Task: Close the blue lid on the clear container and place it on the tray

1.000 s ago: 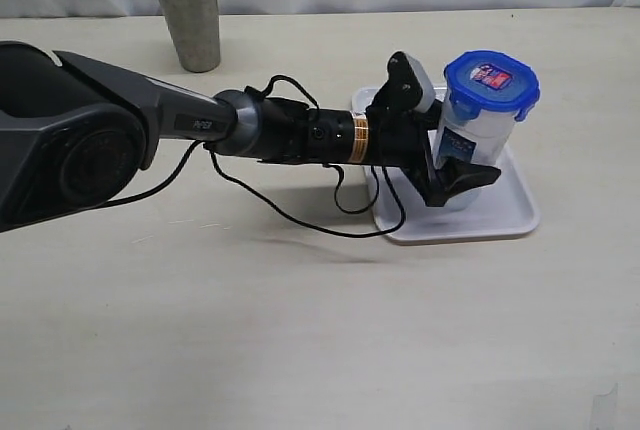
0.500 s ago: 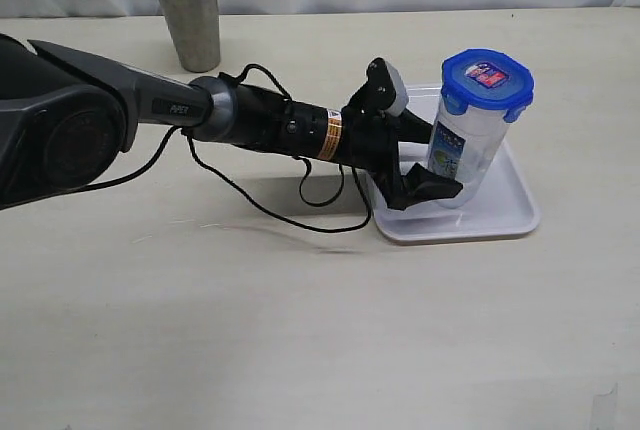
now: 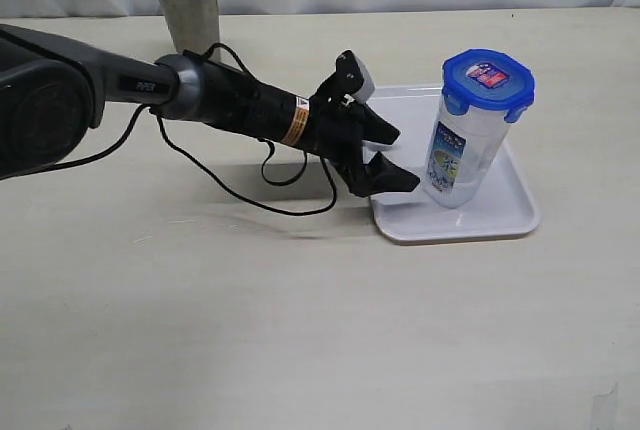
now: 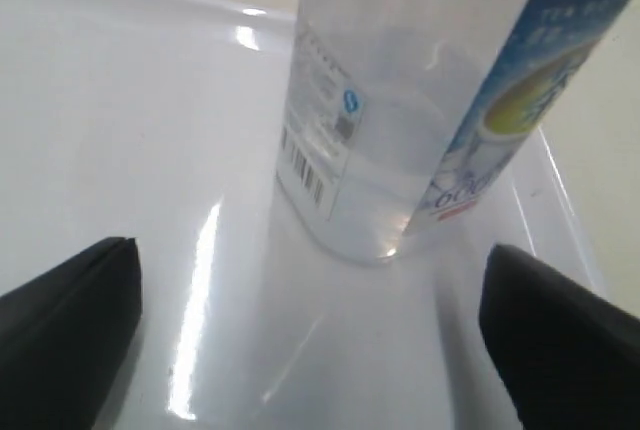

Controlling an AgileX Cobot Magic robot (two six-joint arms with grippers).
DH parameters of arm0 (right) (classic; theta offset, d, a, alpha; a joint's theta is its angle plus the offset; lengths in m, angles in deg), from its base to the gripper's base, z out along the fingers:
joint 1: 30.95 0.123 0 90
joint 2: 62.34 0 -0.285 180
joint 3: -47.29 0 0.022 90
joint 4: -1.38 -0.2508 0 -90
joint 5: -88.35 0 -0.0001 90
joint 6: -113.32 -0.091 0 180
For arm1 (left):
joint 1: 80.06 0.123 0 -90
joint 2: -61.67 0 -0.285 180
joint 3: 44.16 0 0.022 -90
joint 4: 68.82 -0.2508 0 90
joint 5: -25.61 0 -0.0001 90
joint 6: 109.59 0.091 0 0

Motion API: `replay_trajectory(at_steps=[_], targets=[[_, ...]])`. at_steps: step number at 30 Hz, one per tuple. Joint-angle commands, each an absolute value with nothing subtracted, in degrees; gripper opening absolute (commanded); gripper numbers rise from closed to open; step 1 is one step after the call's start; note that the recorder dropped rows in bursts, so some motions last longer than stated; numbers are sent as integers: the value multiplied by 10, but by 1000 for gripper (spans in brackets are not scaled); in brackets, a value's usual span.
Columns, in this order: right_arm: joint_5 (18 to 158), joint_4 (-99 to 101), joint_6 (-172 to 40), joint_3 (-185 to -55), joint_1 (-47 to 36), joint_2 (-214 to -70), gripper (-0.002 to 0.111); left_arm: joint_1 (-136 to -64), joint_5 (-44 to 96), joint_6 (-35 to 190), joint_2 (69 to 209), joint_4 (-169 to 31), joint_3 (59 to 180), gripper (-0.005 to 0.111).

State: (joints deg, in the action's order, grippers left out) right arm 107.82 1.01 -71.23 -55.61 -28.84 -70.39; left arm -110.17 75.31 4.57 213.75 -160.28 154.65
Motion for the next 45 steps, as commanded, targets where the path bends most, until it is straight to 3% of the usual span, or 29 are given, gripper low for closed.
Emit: replay_trajectory(at_steps=[1,11,12,18,25,28,33,45], targets=[[1078,8,-714,-555,-289,-701,5,-1099,717,11,2111,-1648,1550,77],[1078,8,-714,-555,-289,-701,5,-1068,685,-134,2022,-1688,1547,2],[1078,8,-714,-555,-289,-701,5,-1065,690,-137,2014,-1688,1547,0],[1078,8,-714,-555,-289,-701,5,-1059,624,-132,1952,-1688,1495,0],[1078,8,-714,-555,-289,-701,5,-1099,190,-88,1835,-1688,1355,0],[1078,8,-714,-555,-289,-701,5,-1107,91,-44,1791,-1688,1305,0],[1078,8,-714,-555,-289,-701,5,-1086,94,-10,1692,-1651,1242,0],[1078,8,-714,-555,-289,-701,5,-1027,281,-20,1391,-1525,1092,0]])
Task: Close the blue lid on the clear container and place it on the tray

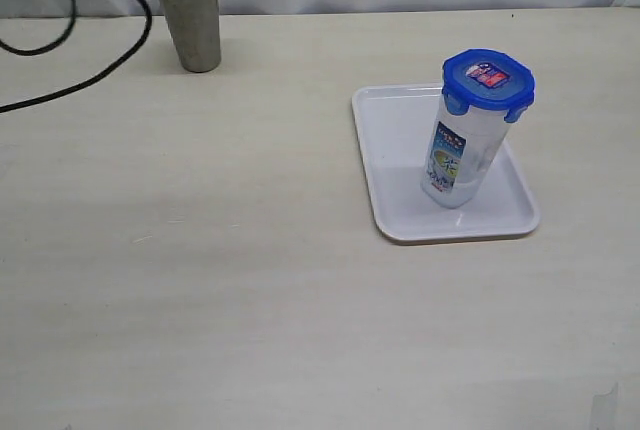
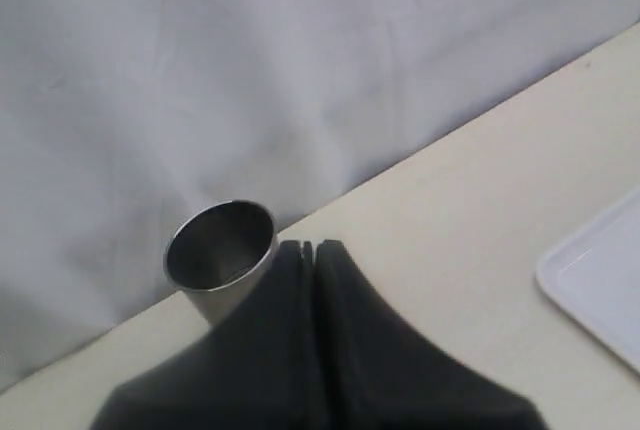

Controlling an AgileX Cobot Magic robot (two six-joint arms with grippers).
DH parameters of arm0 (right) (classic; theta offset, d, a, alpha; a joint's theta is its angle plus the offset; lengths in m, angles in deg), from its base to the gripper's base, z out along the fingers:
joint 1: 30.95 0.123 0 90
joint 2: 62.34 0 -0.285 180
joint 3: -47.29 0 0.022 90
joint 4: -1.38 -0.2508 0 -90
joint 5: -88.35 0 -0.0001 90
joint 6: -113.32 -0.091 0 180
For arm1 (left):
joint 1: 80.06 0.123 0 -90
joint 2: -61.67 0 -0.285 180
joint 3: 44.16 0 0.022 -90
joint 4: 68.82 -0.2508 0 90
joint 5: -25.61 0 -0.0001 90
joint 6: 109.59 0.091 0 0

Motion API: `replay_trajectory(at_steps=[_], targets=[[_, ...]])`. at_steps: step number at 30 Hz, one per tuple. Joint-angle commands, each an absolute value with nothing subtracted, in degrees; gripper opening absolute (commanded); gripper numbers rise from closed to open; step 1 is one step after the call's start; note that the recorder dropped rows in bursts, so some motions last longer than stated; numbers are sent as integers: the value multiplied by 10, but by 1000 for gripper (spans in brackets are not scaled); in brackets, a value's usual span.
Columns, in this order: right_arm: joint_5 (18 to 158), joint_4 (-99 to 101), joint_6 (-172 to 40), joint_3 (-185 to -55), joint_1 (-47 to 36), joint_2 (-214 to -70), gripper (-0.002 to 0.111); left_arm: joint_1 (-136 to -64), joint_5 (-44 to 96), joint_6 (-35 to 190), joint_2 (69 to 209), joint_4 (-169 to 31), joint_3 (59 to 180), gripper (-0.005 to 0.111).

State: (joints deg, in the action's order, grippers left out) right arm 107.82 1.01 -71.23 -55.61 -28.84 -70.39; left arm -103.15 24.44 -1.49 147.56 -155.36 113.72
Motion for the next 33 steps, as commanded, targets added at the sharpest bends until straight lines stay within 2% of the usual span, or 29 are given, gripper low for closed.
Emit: replay_trajectory(at_steps=[1,14,21,28,33], targets=[[1078,8,-714,-555,-289,-701,5,-1027,289,-20,1366,-1521,1077,0],[1078,8,-714,-555,-289,-701,5,-1027,318,-30,1047,-1459,869,0],[1078,8,-714,-555,-289,-701,5,-1027,320,-79,889,-1459,799,0],[1078,8,-714,-555,-289,-701,5,-1027,376,-94,788,-1459,736,0],[1078,8,-714,-555,-289,-701,5,-1027,341,-95,738,-1457,697,0]])
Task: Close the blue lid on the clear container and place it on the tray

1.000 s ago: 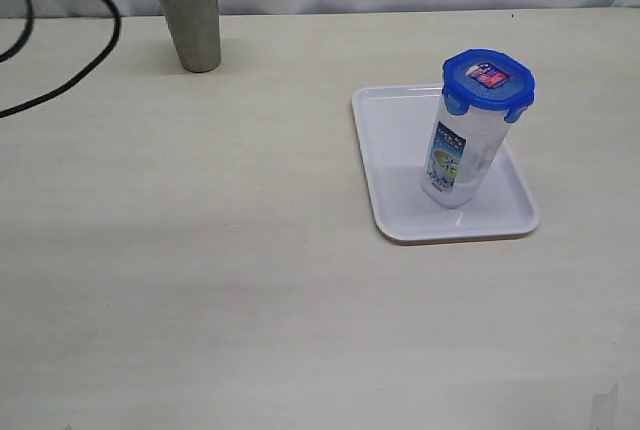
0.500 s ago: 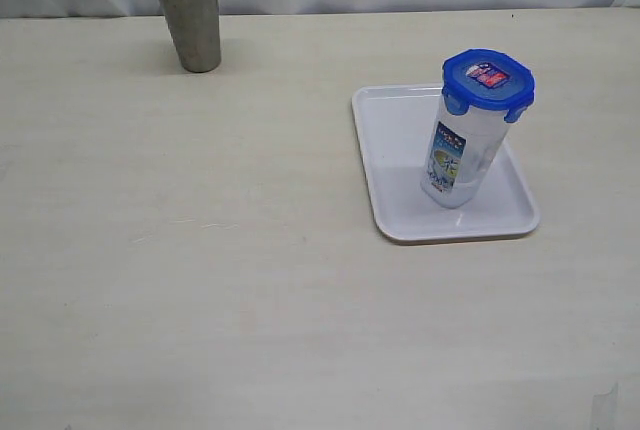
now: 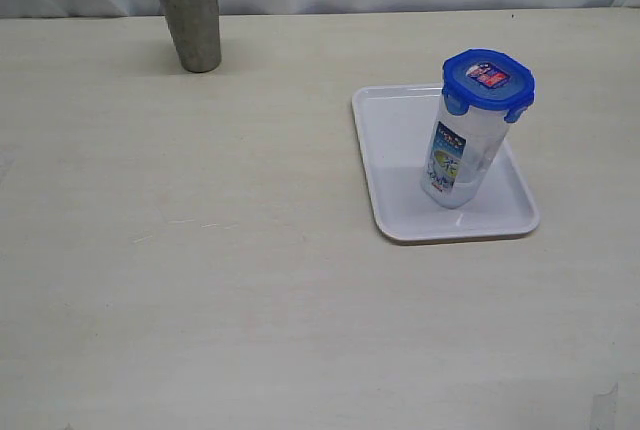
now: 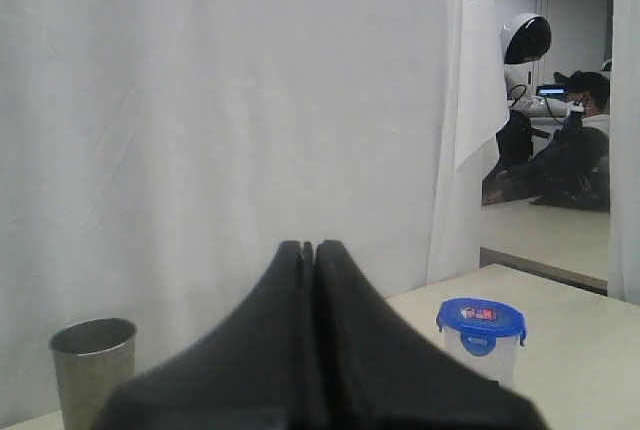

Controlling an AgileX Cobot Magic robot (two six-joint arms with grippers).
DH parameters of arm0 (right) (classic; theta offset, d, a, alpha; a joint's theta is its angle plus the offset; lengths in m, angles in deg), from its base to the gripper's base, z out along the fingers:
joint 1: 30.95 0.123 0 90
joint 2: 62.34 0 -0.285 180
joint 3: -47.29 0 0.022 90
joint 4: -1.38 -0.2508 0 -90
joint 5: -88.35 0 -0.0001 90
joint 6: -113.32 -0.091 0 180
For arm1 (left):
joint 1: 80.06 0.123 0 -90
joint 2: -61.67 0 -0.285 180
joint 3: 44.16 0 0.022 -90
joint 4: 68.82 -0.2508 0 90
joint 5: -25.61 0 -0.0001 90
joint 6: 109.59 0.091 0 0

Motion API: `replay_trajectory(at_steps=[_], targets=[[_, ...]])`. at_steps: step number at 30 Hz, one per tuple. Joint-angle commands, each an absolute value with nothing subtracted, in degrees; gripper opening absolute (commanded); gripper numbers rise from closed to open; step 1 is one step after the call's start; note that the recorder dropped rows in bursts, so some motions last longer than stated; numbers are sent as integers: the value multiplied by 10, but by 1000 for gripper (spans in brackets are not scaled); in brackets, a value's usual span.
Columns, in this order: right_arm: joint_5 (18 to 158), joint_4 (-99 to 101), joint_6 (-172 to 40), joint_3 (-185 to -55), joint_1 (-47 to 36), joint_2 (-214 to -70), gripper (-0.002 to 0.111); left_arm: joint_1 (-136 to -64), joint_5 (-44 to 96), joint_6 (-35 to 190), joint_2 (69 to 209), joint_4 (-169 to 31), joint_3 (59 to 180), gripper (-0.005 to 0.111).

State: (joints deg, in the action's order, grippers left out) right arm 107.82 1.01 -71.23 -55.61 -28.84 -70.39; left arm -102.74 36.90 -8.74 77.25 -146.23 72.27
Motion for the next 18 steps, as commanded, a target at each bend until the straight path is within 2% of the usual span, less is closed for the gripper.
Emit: replay_trajectory(at_steps=[1,18], targets=[[1078,8,-714,-555,-289,-701,5,-1027,332,-95,732,-1457,693,0],[1078,8,-714,-555,-289,-701,5,-1027,360,-113,718,-1461,685,0]])
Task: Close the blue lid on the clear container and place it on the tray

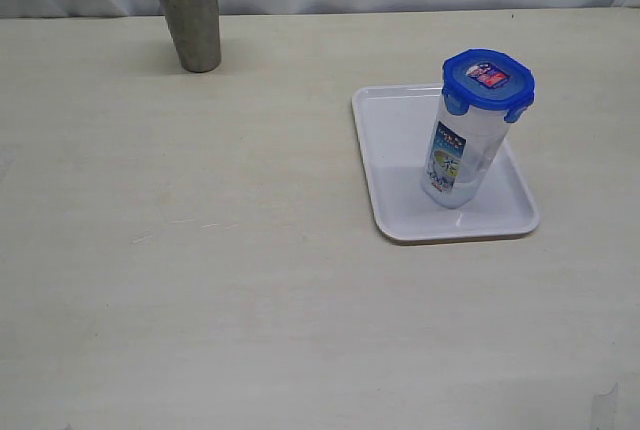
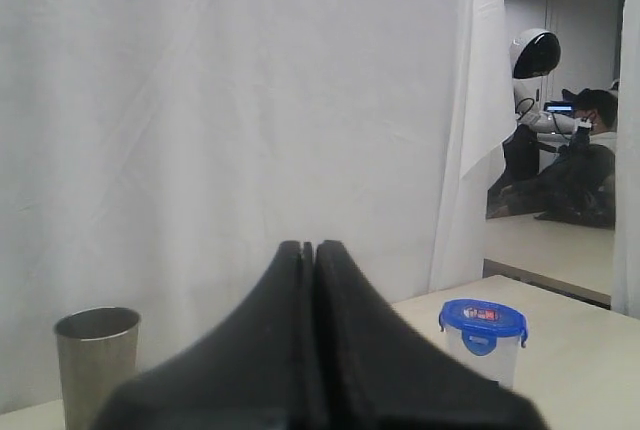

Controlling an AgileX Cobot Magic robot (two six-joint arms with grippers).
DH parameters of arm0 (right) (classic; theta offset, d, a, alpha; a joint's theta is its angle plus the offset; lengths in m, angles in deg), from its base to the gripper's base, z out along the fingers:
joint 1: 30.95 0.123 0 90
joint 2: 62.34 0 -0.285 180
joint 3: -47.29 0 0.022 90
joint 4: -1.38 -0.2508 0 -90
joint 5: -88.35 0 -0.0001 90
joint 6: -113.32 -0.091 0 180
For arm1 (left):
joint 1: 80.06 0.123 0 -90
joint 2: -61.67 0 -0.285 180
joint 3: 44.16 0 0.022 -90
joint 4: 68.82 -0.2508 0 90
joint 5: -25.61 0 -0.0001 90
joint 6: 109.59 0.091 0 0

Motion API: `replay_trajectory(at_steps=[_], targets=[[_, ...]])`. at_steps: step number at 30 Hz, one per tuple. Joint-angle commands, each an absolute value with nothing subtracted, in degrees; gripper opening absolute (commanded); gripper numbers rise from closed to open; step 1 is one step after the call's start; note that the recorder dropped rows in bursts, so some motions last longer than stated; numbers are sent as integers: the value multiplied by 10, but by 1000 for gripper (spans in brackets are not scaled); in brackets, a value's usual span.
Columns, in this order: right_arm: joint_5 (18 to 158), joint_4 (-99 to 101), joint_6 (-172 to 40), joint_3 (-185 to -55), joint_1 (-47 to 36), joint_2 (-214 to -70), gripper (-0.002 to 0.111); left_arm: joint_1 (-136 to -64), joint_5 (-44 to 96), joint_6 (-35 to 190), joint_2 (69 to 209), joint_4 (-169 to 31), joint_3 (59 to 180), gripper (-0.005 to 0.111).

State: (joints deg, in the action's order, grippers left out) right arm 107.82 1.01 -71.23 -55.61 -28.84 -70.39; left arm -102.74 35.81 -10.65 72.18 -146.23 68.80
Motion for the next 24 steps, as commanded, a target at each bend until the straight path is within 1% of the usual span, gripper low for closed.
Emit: replay_trajectory(at_steps=[1,22,23,24], targets=[[1078,8,-714,-555,-289,-701,5,-1027,360,-113,718,-1461,685,0],[1078,8,-714,-555,-289,-701,5,-1027,356,-108,718,-1461,684,0],[1078,8,-714,-555,-289,-701,5,-1027,358,-103,718,-1452,684,0],[1078,8,-714,-555,-289,-701,5,-1027,351,-65,718,-1401,684,0]])
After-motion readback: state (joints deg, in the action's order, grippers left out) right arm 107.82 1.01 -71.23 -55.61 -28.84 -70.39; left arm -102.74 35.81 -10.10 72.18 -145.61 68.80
